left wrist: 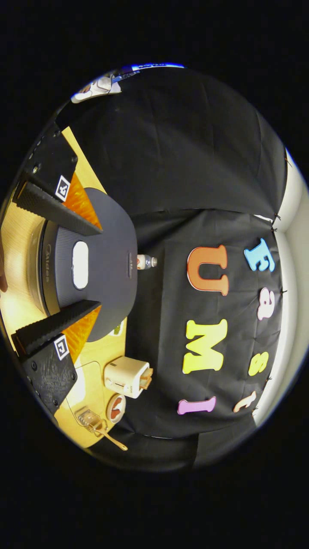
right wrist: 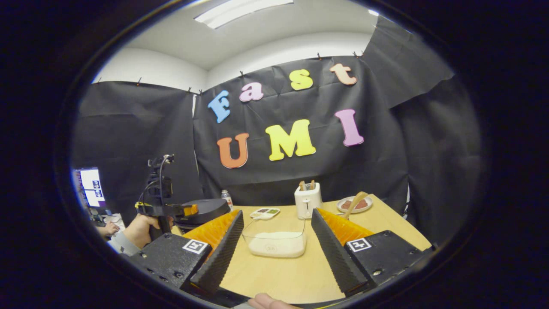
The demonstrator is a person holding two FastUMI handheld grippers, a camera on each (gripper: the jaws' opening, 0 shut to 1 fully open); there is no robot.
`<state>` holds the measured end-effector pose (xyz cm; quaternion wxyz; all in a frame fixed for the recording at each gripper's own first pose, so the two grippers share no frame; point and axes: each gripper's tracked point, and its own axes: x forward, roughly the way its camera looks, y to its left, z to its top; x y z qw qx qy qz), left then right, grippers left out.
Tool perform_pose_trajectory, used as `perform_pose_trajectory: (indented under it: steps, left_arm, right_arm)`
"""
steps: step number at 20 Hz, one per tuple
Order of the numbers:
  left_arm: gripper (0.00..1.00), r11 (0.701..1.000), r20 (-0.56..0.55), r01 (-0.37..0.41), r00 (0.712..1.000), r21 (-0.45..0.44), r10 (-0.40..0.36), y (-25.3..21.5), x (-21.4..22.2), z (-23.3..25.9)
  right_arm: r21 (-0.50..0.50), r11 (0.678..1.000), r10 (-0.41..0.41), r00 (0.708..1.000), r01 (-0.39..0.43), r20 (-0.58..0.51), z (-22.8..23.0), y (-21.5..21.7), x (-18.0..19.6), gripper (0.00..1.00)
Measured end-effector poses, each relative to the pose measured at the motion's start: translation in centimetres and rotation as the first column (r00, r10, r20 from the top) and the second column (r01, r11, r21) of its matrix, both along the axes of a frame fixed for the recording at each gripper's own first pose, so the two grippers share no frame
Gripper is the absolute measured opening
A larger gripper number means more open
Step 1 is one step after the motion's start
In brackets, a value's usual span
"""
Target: Close the left gripper, press the button to open the rice cooker; take a wooden spoon from the chopstick holder with the right hand, scoop a spoonful of rice and pour it into the rice cooker, then put the wooden spoon back into the chopstick holder.
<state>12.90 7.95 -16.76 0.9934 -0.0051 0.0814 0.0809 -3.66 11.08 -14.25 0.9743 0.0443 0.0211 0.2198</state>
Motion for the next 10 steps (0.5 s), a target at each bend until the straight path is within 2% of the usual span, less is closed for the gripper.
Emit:
perform_pose_trajectory:
  steps: [2,3,7,10]
  left_arm:
    - [0.98,1.000,-0.004,-0.006,1.000,-0.016,0.006,0.0,0.0,-0.4]
    - [0.99,1.000,-0.009,-0.005,1.000,-0.018,0.005,0.0,0.1,-0.6]
    - [1.00,1.000,0.050,0.010,0.999,-0.010,-0.010,-0.1,0.1,-0.5]
    - [0.97,0.999,0.079,0.025,0.997,-0.029,-0.022,-0.1,0.3,-1.0]
  right_arm:
    - [-0.017,1.000,-0.003,1.000,0.003,-0.003,-0.4,-0.1,0.0,0.98]
    - [-0.017,1.000,-0.004,1.000,0.004,0.001,-0.3,-0.1,-0.1,1.00]
    - [-0.023,1.000,0.002,1.000,-0.002,-0.009,-1.0,0.2,0.0,0.98]
    - [-0.035,0.999,-0.001,1.000,0.001,-0.022,-1.5,0.2,0.3,1.00]
